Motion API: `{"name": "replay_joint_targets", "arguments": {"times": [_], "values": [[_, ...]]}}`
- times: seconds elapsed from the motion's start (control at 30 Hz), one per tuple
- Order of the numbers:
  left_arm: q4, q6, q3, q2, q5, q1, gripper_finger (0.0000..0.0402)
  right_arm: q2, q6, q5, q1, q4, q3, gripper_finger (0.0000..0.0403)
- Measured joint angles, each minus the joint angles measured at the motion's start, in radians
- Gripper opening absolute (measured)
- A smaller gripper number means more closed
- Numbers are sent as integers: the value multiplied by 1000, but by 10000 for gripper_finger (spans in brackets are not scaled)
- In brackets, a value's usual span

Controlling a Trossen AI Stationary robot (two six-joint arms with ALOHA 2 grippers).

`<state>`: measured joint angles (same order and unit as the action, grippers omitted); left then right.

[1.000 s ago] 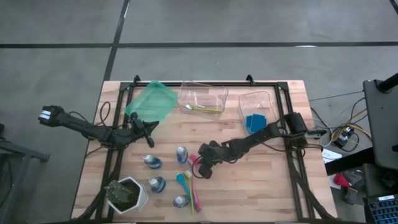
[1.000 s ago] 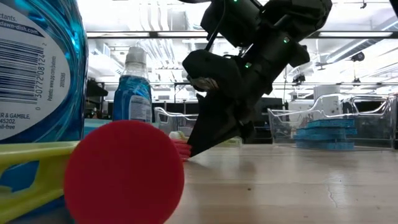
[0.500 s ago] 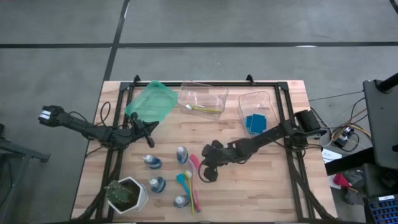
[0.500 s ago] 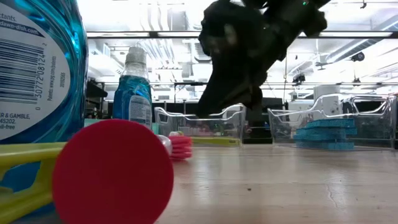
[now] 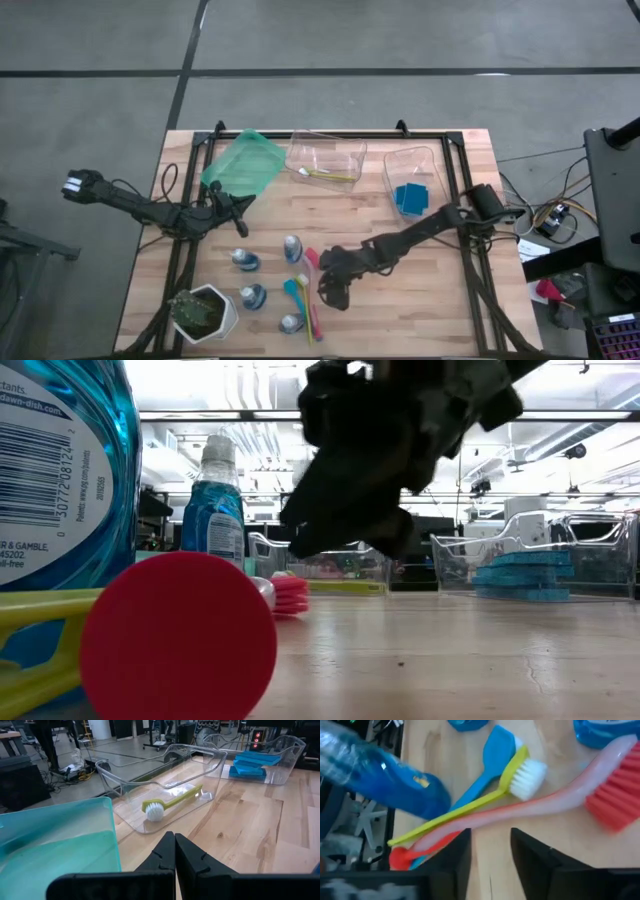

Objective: Pick & Place Kitchen Sink Supplies
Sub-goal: Put the red dish brush in the left transparent bin

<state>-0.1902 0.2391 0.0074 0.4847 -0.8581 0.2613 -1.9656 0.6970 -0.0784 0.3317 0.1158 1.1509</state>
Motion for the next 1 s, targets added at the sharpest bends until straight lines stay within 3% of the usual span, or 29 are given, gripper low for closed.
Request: {"name": "replay_joint_targets", "arguments": {"times": [0.23,0.63,0.83,1.0], "values": [[6,0,0,0,0,0,0,-29,37,-1,-27,-8,52,195],[8,0,0,0,0,0,0,-34,162,61,-48,-84,51,198],[9,0,0,0,0,0,0,-34,14,83,-30,-36,51,198],[9,0,0,0,0,0,0,-34,-221,79,-18,1,51,182]]}}
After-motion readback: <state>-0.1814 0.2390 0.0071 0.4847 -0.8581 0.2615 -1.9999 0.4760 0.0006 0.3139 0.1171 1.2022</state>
